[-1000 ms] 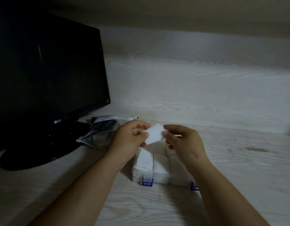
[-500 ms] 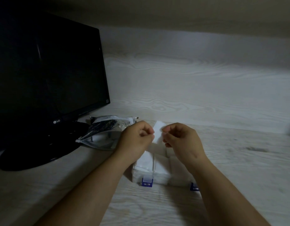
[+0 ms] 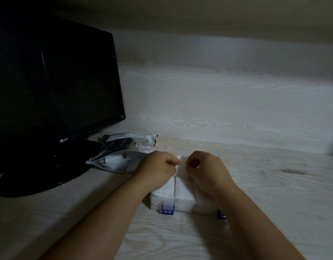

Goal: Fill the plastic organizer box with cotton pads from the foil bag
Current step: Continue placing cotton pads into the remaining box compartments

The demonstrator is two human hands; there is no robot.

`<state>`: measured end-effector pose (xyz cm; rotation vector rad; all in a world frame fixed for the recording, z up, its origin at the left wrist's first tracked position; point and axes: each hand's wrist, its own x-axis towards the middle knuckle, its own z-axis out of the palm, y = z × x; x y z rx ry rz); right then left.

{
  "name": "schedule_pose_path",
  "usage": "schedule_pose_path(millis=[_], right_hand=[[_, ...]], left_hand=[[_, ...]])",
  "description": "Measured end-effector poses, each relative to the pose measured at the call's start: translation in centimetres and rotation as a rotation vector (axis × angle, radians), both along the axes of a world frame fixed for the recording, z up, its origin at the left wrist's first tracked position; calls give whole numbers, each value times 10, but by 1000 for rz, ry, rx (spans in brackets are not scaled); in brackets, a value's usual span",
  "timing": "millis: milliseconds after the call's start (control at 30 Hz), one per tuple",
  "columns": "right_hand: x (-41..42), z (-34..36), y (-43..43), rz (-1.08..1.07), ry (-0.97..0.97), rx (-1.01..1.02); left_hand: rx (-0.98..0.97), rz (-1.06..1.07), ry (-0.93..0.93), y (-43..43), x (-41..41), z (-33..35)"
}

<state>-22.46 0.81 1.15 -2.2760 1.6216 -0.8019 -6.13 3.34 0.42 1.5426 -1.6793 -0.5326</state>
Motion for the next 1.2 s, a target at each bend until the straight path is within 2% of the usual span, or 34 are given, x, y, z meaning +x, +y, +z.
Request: schedule_pose_path(millis=[300, 433, 633, 800, 1033, 1100, 1200], right_hand=[[6, -2, -1, 38, 85, 39], [5, 2, 2, 47, 106, 9], [7, 2, 1, 31, 165, 121], [5, 4, 5, 46, 146, 70], [-1, 6, 9, 67, -63, 16], [-3, 6, 9, 78, -102, 11], [-5, 4, 9, 89, -134, 4]], left_hand=[[-46, -16, -250, -3, 2, -8], [-91, -31, -296, -4, 4, -11], [-80, -34, -455, -6, 3, -13], [-134, -22, -387, -1, 3, -11], [-145, 139, -24, 5, 12, 3], [-114, 212, -11, 7, 20, 3], [-68, 308, -101, 11, 31, 3]])
